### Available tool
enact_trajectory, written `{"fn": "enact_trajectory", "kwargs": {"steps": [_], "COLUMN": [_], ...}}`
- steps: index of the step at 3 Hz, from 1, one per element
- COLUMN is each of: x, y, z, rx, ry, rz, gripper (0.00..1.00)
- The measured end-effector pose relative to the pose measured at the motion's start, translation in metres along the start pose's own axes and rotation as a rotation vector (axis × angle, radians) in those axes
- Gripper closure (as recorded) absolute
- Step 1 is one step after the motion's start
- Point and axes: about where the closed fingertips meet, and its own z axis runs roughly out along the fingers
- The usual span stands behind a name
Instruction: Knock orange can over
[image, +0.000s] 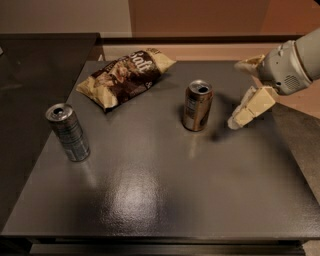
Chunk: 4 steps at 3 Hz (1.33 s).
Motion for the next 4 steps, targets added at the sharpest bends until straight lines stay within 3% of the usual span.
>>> {"fn": "enact_trajectory", "kwargs": {"steps": [1,3,4], "x": [-0.008,-0.024,-0.029], "y": [-0.003,0.004,0.008], "z": [0.02,0.051,0.059], "rx": [-0.034,-0.101,-0.124], "ry": [-0.1,-0.228,-0.251], "rz": [0.012,0.027,0.029], "gripper": [0.0,0.0,0.0]}}
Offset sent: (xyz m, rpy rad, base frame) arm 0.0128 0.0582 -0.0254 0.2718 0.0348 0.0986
